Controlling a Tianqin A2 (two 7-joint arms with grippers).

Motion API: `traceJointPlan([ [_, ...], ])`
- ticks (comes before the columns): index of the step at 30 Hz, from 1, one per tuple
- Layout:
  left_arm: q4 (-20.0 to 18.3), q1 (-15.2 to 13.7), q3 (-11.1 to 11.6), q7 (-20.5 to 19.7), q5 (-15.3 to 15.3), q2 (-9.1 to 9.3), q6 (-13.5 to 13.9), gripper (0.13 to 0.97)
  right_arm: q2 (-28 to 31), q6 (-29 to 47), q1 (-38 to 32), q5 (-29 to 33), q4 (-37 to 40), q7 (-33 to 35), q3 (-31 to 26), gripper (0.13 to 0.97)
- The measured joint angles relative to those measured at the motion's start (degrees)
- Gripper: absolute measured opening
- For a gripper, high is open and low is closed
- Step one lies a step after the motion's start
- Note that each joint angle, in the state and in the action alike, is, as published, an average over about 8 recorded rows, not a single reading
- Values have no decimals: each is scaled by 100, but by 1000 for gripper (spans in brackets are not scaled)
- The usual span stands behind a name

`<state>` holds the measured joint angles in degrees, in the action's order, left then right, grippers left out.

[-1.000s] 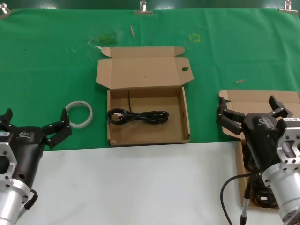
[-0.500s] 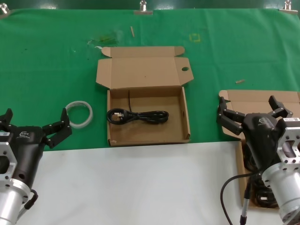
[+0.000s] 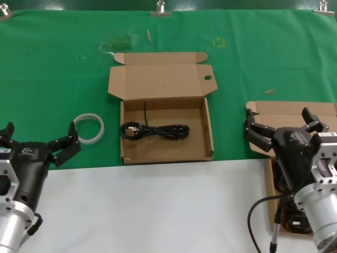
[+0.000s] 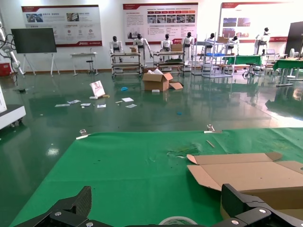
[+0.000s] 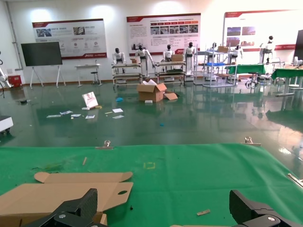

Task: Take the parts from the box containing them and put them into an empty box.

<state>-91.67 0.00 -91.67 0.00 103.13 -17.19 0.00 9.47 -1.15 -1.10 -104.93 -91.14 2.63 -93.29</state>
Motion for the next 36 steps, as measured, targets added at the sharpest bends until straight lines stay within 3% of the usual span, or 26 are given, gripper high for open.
traceJointPlan([
  [36, 0, 0, 0, 0, 0, 0, 0, 966, 0, 0, 0, 0, 0, 0, 0, 966],
])
